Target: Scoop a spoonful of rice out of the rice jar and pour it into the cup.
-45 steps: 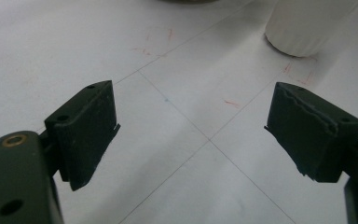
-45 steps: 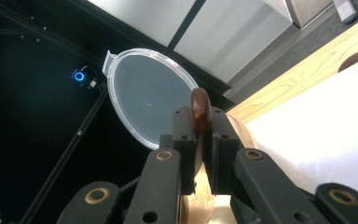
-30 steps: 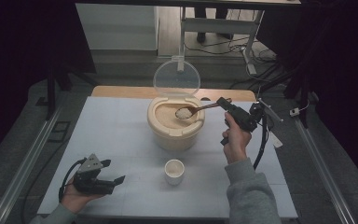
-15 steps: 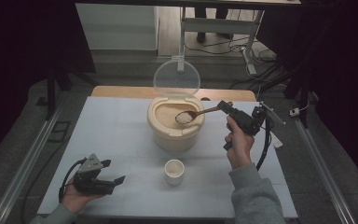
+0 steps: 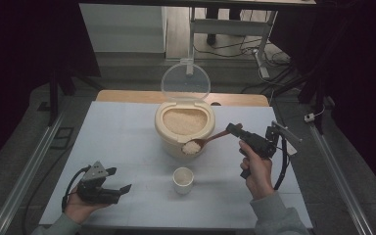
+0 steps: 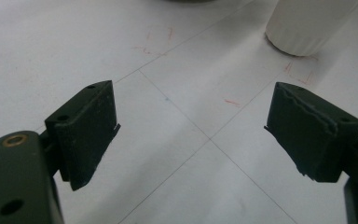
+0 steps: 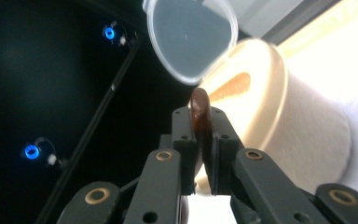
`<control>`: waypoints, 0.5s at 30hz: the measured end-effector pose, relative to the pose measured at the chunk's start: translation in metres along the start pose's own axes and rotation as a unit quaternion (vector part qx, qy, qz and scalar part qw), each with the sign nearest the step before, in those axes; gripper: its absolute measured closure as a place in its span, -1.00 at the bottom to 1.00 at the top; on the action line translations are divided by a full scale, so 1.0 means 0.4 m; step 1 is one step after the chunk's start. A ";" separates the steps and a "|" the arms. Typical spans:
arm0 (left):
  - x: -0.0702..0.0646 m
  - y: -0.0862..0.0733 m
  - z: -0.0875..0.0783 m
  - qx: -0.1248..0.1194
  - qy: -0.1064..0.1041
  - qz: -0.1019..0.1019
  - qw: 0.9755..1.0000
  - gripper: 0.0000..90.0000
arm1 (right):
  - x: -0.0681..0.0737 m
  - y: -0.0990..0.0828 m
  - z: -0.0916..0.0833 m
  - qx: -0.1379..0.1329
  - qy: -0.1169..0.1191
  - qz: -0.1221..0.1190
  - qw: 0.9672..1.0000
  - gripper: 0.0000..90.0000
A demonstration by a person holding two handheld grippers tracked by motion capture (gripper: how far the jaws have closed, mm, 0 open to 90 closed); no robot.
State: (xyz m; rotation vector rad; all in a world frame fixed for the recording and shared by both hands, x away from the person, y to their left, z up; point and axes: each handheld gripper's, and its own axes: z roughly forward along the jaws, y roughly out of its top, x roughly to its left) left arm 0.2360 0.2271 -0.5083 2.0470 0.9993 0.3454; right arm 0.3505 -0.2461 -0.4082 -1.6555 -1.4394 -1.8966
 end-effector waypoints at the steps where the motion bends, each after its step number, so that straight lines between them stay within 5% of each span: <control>1: 0.000 0.000 0.000 0.000 0.000 0.000 1.000 -0.64 | -0.002 -0.007 -0.003 0.007 -0.003 -0.004 1.000 0.87; 15: 0.001 -0.002 0.002 0.002 0.000 0.000 1.000 -0.64 | -0.025 -0.065 0.030 0.073 -0.058 -0.064 0.994 0.87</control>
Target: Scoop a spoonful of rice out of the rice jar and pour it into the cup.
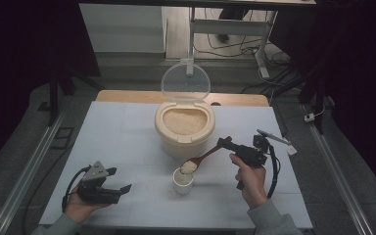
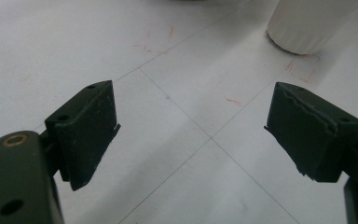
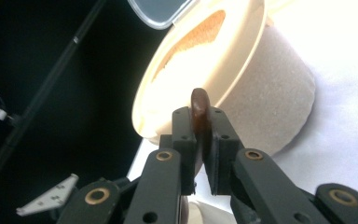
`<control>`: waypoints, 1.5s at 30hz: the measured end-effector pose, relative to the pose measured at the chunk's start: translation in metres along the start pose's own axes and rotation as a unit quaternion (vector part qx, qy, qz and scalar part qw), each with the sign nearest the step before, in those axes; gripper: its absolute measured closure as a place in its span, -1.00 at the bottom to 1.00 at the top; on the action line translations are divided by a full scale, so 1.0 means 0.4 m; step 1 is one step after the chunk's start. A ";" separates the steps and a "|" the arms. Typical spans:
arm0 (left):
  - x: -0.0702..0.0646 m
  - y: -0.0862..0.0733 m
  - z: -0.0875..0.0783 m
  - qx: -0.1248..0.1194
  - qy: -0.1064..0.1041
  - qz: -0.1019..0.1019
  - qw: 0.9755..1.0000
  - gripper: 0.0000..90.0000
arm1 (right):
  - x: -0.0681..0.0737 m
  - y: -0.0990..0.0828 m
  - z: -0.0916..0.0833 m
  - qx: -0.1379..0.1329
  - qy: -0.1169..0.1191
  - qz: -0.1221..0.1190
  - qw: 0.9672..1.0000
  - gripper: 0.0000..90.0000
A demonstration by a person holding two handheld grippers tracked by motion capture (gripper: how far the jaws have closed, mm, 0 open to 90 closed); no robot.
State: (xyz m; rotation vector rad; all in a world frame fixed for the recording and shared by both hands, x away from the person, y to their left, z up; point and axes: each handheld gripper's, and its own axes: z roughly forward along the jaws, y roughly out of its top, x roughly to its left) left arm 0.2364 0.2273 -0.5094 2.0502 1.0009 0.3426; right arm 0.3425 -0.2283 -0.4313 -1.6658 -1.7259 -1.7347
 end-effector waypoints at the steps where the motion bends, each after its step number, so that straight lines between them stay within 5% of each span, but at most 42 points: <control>1: 0.000 0.000 0.000 0.000 0.000 0.000 1.000 -0.64 | 0.003 -0.002 0.004 0.002 -0.003 -0.007 1.000 0.87; 13: 0.000 -0.001 0.001 0.002 0.000 0.002 1.000 -0.64 | 0.059 -0.018 0.012 -0.003 -0.012 -0.117 0.993 0.86; 23: 0.001 -0.001 0.001 0.001 0.002 0.001 1.000 -0.64 | 0.102 -0.032 -0.015 -0.026 0.006 -0.213 0.977 0.86; 33: 0.000 -0.001 0.003 0.002 0.002 0.002 1.000 -0.64 | 0.105 -0.048 -0.034 -0.039 0.036 -0.242 0.969 0.86; 36: 0.001 0.000 0.003 0.002 0.003 0.001 1.000 -0.64 | 0.113 -0.060 -0.021 -0.034 0.034 -0.264 0.963 0.86; 40: 0.001 0.000 0.002 0.003 0.003 0.003 1.000 -0.64 | 0.138 -0.070 -0.013 -0.034 0.017 -0.306 0.951 0.87; 45: 0.002 -0.002 0.001 0.001 0.003 0.001 1.000 -0.64 | 0.148 -0.076 -0.018 -0.041 0.022 -0.317 0.947 0.87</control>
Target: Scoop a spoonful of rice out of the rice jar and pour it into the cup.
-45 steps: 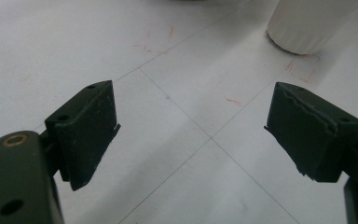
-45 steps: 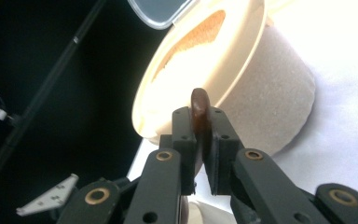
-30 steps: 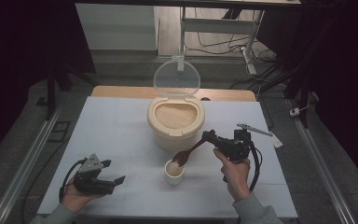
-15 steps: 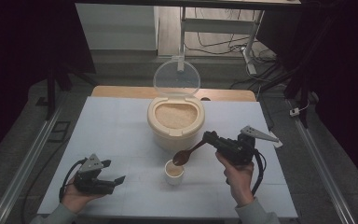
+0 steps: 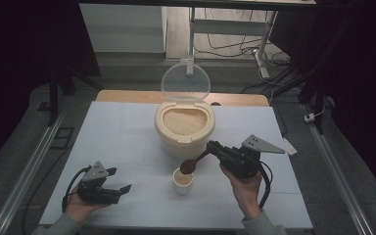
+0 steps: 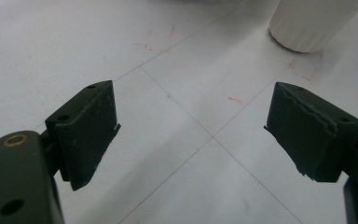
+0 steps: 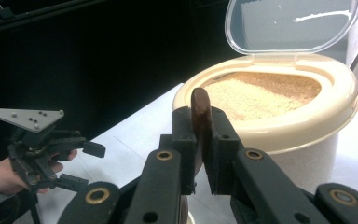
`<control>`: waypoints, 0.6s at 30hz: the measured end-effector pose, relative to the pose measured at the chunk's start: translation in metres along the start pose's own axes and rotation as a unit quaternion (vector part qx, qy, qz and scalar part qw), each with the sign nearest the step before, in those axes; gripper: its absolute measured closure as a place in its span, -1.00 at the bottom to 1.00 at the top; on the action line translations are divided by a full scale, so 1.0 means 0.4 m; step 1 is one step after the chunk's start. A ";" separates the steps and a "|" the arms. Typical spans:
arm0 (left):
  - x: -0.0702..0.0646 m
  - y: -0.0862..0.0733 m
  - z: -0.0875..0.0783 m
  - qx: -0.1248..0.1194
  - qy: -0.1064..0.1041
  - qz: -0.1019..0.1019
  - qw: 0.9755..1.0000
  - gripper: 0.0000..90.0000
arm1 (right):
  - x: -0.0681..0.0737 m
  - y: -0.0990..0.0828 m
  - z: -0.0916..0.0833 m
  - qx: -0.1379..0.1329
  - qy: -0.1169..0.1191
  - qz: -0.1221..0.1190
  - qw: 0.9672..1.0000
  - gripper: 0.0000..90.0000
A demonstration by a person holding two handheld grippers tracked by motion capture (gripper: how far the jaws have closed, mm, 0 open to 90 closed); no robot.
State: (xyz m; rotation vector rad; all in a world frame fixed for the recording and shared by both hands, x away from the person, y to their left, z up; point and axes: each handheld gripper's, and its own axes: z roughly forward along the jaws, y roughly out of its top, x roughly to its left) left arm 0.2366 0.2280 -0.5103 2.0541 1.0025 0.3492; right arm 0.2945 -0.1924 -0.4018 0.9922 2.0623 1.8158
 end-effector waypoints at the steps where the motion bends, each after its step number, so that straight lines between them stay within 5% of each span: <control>1: 0.001 0.000 0.000 -0.001 0.000 -0.001 1.000 -0.64 | -0.001 0.001 -0.003 -0.001 0.001 0.001 1.000 0.87; 8: 0.003 -0.002 0.000 -0.003 0.002 -0.002 1.000 -0.64 | -0.035 0.026 -0.071 -0.045 0.009 0.018 0.999 0.86; 18: 0.002 -0.002 -0.004 -0.011 0.003 0.000 1.000 -0.65 | -0.075 0.042 -0.128 -0.023 -0.009 0.011 1.000 0.86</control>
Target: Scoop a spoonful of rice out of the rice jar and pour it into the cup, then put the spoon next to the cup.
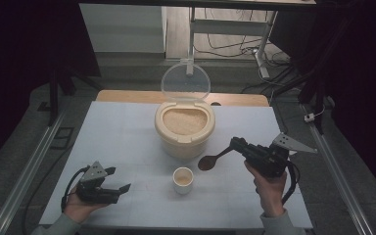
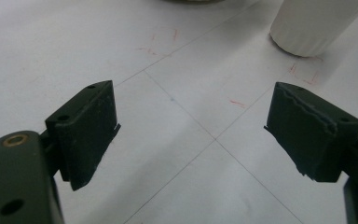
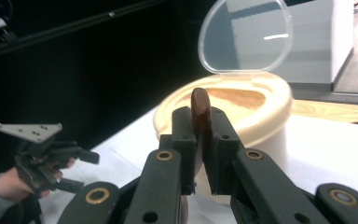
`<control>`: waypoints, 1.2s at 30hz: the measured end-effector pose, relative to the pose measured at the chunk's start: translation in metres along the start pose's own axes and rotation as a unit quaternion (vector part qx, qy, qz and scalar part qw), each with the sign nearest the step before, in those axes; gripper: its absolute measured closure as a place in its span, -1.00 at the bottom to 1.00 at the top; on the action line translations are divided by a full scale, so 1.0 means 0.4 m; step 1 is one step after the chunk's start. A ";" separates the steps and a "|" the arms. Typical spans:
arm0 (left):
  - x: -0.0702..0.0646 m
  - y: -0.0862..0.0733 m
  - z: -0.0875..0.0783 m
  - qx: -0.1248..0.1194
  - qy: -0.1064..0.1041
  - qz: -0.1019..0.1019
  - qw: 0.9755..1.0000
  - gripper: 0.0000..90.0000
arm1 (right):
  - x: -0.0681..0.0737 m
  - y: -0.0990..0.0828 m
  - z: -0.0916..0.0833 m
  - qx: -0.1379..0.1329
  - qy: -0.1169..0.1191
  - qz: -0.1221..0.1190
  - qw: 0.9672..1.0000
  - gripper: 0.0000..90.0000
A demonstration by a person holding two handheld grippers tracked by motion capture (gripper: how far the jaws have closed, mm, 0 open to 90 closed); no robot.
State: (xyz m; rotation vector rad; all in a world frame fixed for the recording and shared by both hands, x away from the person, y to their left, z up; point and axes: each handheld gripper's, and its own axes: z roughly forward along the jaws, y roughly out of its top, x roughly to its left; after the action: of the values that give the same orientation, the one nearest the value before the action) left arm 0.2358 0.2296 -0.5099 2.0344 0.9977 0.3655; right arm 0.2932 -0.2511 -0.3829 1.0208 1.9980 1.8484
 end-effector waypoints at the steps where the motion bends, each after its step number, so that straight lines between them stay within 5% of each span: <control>1: 0.000 0.000 0.000 0.000 -0.001 -0.001 1.000 -0.65 | -0.004 0.002 -0.004 0.005 -0.003 -0.002 1.000 0.86; 19: -0.003 0.000 0.001 -0.001 -0.003 -0.003 1.000 -0.68 | -0.018 0.005 -0.003 0.103 0.017 -0.010 0.994 0.86; 31: -0.003 0.000 0.004 0.003 -0.005 0.000 1.000 -0.67 | -0.016 -0.035 0.065 0.184 0.046 -0.005 0.982 0.86; 36: -0.007 0.001 0.005 0.004 -0.005 0.003 1.000 -0.67 | -0.013 -0.058 0.113 0.221 0.062 -0.004 0.973 0.86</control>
State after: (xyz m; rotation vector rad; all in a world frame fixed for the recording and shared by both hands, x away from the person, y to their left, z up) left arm 0.2353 0.2261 -0.5107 2.0452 0.9891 0.3534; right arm 0.3165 -0.2180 -0.4141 1.0173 2.5590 1.5261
